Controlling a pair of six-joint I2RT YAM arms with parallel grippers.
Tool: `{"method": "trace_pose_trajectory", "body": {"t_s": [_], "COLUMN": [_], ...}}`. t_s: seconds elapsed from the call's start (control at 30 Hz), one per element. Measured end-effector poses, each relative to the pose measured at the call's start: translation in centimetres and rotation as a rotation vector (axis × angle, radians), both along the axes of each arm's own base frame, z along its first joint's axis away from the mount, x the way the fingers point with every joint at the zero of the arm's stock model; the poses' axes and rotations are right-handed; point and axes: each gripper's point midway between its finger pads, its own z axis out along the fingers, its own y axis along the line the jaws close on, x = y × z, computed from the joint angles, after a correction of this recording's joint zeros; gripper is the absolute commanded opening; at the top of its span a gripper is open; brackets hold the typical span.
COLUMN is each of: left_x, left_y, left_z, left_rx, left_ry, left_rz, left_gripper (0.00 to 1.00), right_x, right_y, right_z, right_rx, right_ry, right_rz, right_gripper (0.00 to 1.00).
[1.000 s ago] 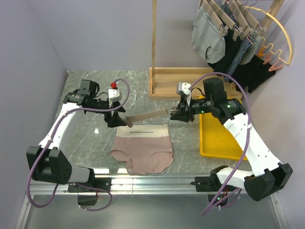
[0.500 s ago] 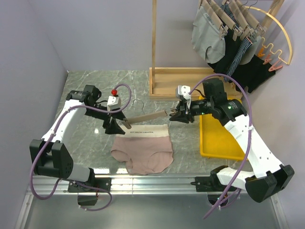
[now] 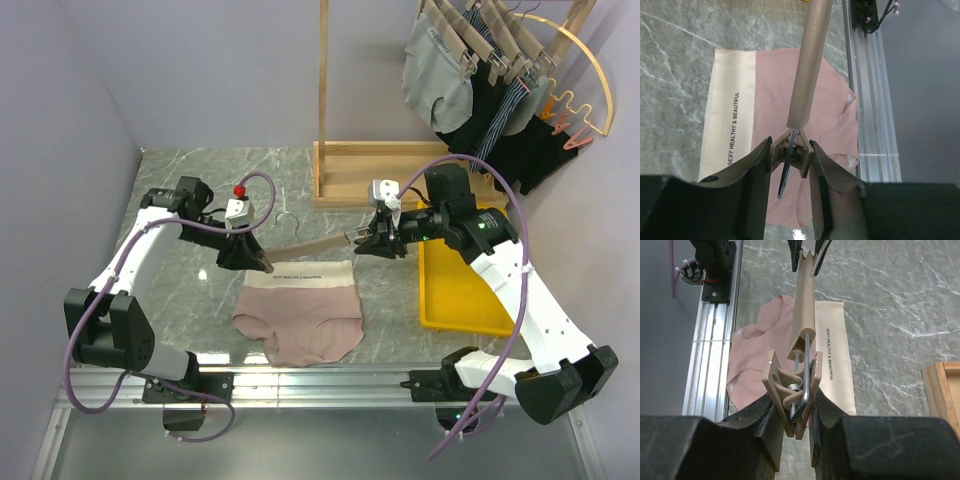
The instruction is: Clip the underwear to the hanger
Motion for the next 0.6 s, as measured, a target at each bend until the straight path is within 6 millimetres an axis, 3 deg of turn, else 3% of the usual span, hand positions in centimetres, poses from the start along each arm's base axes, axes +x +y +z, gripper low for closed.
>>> {"method": "trace_pose_trajectory", "body": {"t_s": [0.13, 0.23, 0.27, 0.3, 0.47, 0.6], "left_x": [0.2, 0.5, 0.8, 1.0, 3.1, 3.8], "left_y": [0.1, 0.2, 0.2, 0.3, 0.9, 1.0], "left_z": [0.0, 0.1, 0.1, 0.1, -0.2, -0.7], "left_rx": [-0.001, -0.002, -0.002, -0.002, 0.035, 0.050], "left_ry": [-0.006, 0.001, 0.004, 0.005, 0.022, 0.061], "left_rz": [0.005, 0.020, 0.032, 0.041, 0.135, 0.186], "left_gripper": [0.03, 0.00, 0.00, 0.00, 0.00, 0.00], "right_x": [0.1, 0.5, 0.8, 1.3, 5.5, 8.7], "right_y": [0.0, 0.0, 0.0, -0.1, -1.9, -3.8], "right_z": [0.0, -0.1, -0.3, -0.6, -2.8, -2.4], "right_rx": [-0.001, -0.004, -0.009, -0.016, -0.081, -0.120], "right_ry": [-0.003, -0.009, -0.007, -0.008, -0.066, -0.171], "right_rz": [-0.002, -0.018, -0.035, -0.059, -0.242, -0.385], "right_gripper": [0.00, 0.37, 0.57, 0.64, 0.80, 0.86]}}
